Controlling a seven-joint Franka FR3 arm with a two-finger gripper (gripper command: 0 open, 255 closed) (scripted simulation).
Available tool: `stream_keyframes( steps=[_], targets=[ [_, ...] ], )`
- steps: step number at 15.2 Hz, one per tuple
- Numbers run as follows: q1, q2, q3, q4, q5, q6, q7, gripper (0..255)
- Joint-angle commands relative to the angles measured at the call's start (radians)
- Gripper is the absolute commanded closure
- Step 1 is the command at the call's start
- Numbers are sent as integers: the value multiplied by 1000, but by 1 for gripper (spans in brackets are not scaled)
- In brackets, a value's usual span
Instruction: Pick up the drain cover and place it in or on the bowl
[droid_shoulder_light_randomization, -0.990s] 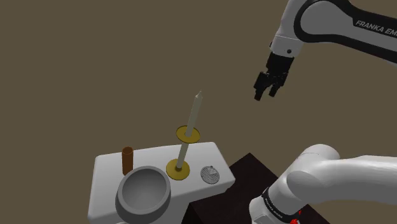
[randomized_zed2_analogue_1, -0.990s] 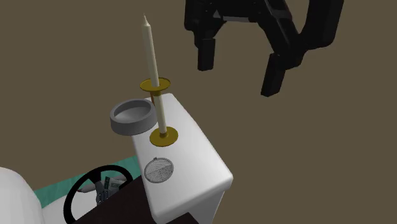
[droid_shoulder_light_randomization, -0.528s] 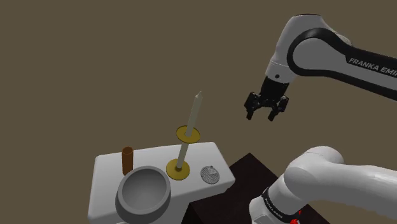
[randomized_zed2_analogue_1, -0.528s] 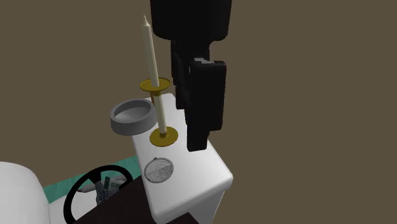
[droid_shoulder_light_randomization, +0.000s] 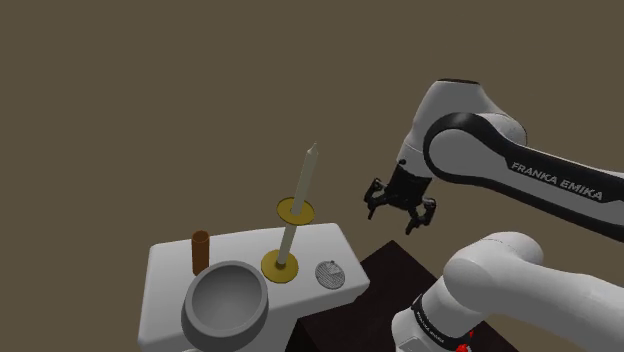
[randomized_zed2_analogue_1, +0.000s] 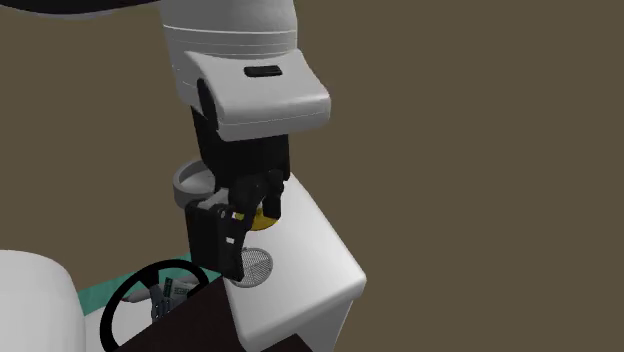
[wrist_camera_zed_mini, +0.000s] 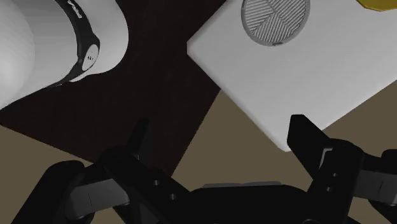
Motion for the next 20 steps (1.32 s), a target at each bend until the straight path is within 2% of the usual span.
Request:
stream_keyframes(
  steps=[1,6,10,18,20],
  targets=[
    [-3,-21,83,-53,89,43,146,0],
    [-1,25,319,-127,325,190,487,0],
    [-47,154,538,-130,519,356,739,0],
    [-74,295,680,-161,649,530,730,0],
    [-73,295,680,-162,649,530,730,0]
  ],
)
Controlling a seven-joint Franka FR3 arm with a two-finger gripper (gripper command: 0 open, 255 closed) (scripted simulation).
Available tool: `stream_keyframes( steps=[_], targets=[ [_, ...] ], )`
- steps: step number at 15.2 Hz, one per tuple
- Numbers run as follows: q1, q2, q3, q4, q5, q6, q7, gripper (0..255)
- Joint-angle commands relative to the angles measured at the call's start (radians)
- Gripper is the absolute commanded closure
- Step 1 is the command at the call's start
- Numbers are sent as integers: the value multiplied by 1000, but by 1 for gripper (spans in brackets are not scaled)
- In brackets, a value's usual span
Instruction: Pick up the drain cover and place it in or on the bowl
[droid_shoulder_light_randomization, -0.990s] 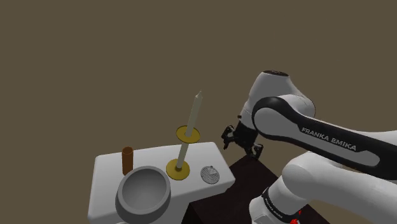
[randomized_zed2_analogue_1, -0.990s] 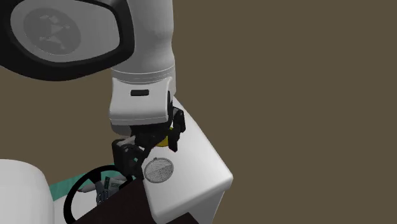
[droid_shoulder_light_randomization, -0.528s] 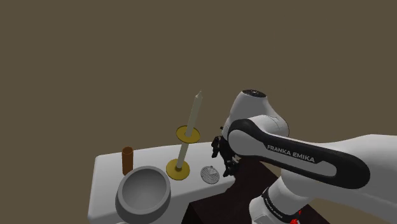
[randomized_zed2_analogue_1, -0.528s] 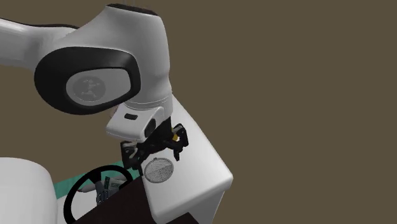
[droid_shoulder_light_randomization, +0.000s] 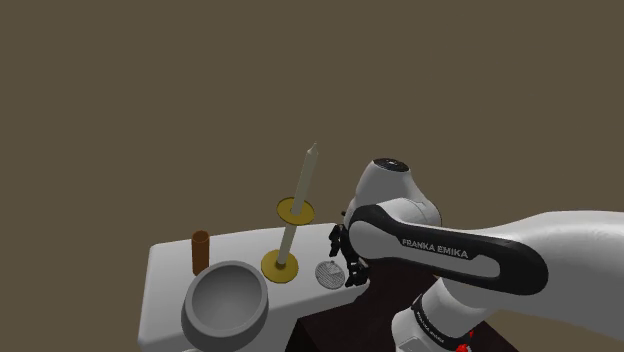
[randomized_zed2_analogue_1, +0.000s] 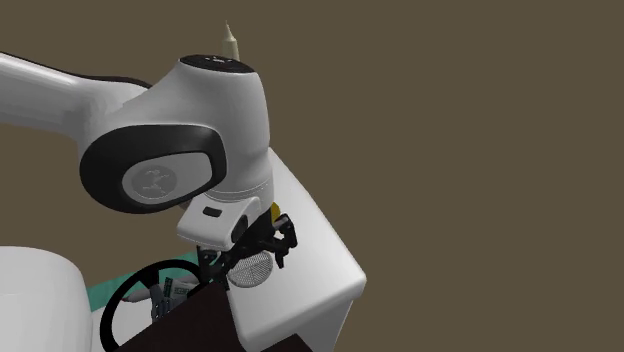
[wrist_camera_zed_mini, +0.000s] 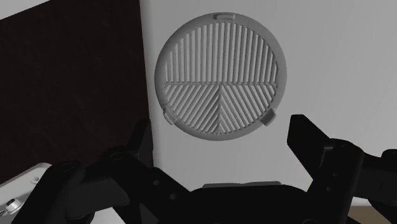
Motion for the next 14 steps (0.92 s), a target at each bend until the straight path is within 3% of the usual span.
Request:
stream_keyframes(
  steps=[1,6,7,14],
  targets=[
    [-1,7,7,-1,6,9,-1,0],
    [-1,7,7,-1,6,8,-1,0],
    [-1,7,7,-1,6,8,-1,255],
    [-1,7,7,-1,6,8,-1,255]
  ],
)
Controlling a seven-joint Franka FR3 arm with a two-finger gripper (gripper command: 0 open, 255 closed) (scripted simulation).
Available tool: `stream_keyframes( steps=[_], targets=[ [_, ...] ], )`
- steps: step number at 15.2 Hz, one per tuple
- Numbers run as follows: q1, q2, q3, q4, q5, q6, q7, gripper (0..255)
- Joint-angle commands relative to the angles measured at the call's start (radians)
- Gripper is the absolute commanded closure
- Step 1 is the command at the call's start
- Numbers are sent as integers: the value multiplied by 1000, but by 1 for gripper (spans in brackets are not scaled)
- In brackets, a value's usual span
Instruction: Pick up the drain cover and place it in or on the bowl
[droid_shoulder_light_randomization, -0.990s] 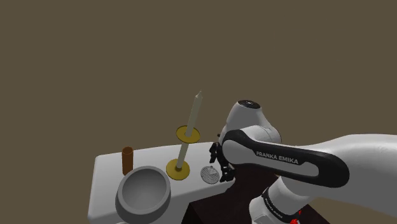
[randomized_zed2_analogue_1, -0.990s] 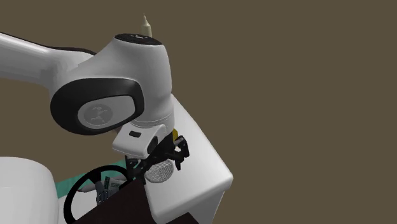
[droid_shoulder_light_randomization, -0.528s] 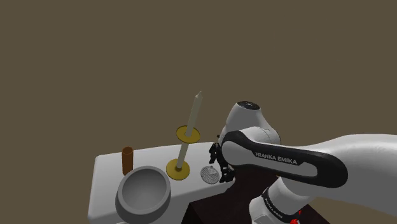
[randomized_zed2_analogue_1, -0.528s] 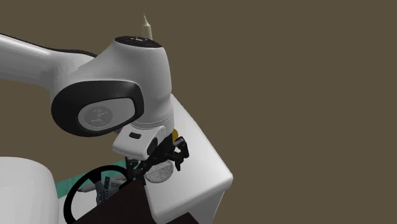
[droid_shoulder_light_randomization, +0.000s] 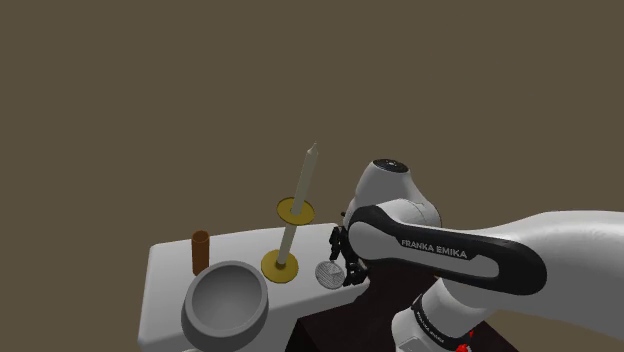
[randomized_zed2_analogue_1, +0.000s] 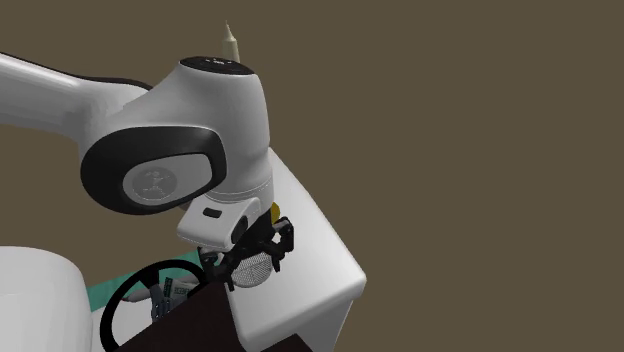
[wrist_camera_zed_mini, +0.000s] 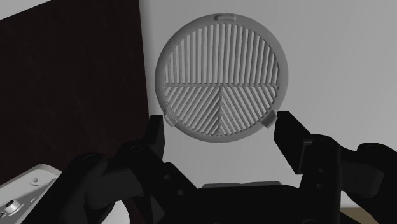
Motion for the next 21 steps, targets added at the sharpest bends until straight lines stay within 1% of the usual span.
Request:
stream_keyframes(
  steps=[1,2,6,10,21],
  targets=[
    [0,0,0,0,0,0,0,255],
    [0,1,0,0,1,1,0,255],
    [17,-75,-68,13,-60,-88,19,255],
    [23,-136,-129,33,-118,-169,33,255],
    [7,-245,-271,117,-257,-354,54,255]
  ],
)
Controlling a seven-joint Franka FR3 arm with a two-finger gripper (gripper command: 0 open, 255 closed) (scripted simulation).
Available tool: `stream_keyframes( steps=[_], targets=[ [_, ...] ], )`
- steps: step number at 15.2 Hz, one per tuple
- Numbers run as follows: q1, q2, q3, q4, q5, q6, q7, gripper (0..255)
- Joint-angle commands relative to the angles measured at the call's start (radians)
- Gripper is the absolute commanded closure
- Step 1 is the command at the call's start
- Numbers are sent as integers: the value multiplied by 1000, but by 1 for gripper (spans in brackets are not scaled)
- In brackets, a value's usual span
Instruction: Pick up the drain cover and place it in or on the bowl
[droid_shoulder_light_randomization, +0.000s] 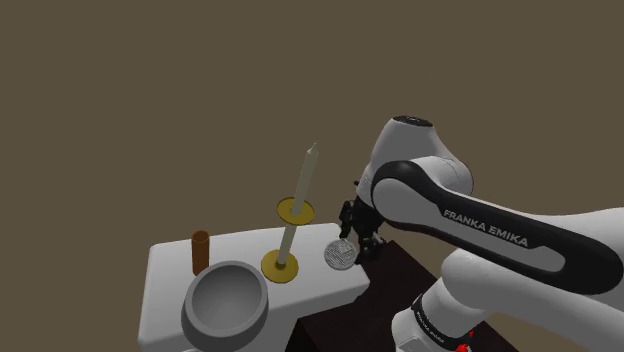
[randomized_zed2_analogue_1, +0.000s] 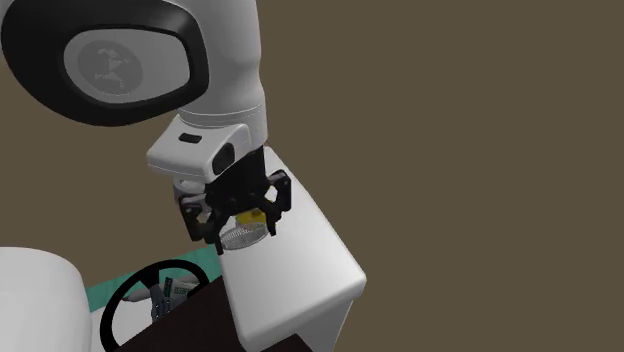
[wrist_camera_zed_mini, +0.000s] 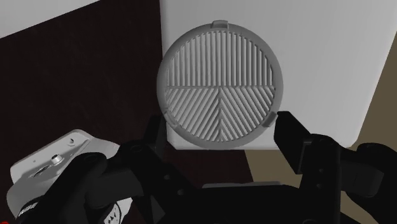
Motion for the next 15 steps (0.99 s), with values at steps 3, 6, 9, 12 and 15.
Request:
stream_keyframes(
  steps=[3,6,9,12,15],
  targets=[
    [-10,-28,-50,38,-48,-65,5,255],
    [-13,-11,-33,73,-40,-72,29,255],
    [-23,56,51,151,8,-49,94,255],
    [-51,121,133,236,44,-28,155,255],
    [-94,183,217,328,67,-9,215,255]
  ],
)
